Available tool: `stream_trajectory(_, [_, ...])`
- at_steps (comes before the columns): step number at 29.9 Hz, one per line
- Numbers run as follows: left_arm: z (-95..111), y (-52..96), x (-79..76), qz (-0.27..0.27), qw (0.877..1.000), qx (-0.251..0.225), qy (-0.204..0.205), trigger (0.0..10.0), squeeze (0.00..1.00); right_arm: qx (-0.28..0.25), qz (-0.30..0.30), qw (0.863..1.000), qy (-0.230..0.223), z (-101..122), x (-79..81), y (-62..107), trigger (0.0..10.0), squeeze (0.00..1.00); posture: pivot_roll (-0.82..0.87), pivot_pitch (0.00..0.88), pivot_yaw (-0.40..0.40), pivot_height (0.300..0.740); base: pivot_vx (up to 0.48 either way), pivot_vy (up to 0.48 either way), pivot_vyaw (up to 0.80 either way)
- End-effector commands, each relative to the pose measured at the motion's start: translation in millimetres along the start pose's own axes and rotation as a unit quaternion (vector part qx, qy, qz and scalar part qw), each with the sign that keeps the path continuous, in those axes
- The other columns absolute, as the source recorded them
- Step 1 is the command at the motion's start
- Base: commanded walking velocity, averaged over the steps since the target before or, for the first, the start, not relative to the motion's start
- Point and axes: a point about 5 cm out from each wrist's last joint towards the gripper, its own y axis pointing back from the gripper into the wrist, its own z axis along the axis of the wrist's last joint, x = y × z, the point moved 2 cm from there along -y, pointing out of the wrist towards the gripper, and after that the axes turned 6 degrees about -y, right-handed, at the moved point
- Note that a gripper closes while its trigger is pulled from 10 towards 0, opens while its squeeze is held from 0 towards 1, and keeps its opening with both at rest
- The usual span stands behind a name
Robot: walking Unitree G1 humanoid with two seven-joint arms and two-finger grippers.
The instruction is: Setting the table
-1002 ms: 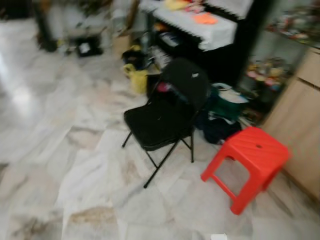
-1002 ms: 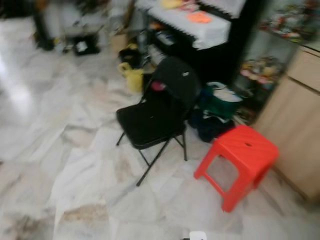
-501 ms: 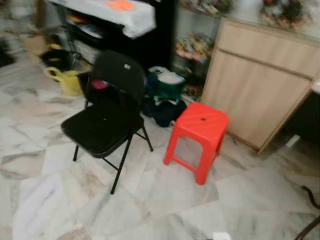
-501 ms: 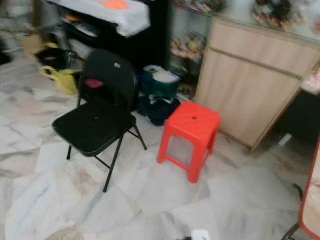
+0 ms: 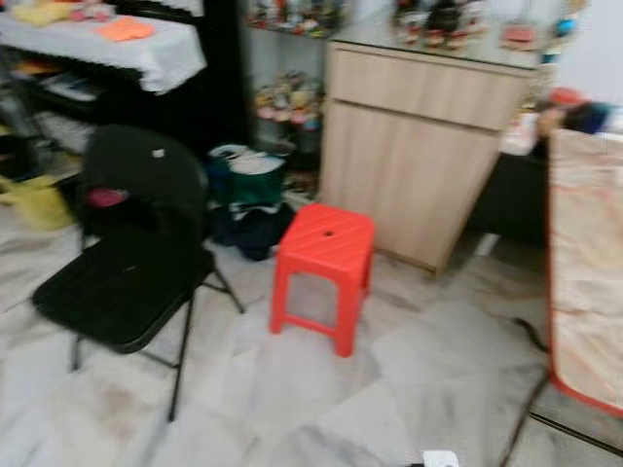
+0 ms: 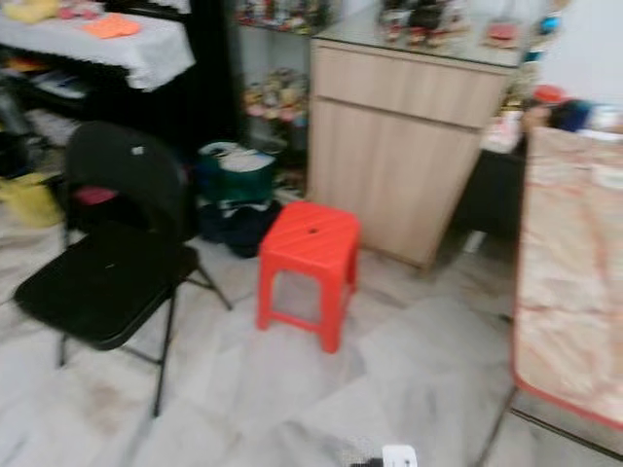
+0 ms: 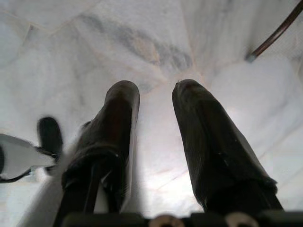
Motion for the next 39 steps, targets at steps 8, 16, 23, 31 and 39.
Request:
stream_trajectory(8, [29, -6.3, 22.9, -0.012, 0.999, -0.007, 0.032, 10.0, 0.00, -0.031, -0.008, 0.993, -0.112, 46, -38.1, -3.2, 10.0, 0.00, 0.02, 0.102, 0.009, 0.740, 0.000, 0.000, -0.80])
stream_trajectory(16, [30, -7.5, 12.4, -0.019, 0.999, -0.008, 0.027, 10.0, 0.00, -0.032, -0.008, 0.993, -0.111, 46, -38.0, -3.2, 10.0, 0.00, 0.01, 0.103, 0.009, 0.740, 0.000, 0.000, -0.80])
stream_trajectory(23, [31, -8.1, 5.1, -0.024, 0.999, -0.011, 0.025, 10.0, 0.00, -0.036, -0.008, 0.993, -0.114, 47, -38.0, -3.2, 10.0, 0.00, 0.01, 0.103, 0.008, 0.740, 0.000, 0.000, -0.57])
stream_trajectory(31, [32, -8.2, 5.6, -0.023, 1.000, -0.013, 0.013, 10.0, 0.00, -0.042, -0.008, 0.991, -0.123, 48, -37.8, -3.1, 10.0, 0.00, 0.01, 0.103, 0.006, 0.740, 0.000, 0.000, 0.00])
stream_trajectory(39, [34, -8.5, 2.9, -0.023, 0.999, -0.017, 0.015, 10.0, 0.00, -0.045, -0.009, 0.991, -0.126, 49, -38.0, -3.1, 10.0, 0.00, 0.02, 0.101, 0.004, 0.740, 0.000, -0.372, 0.00])
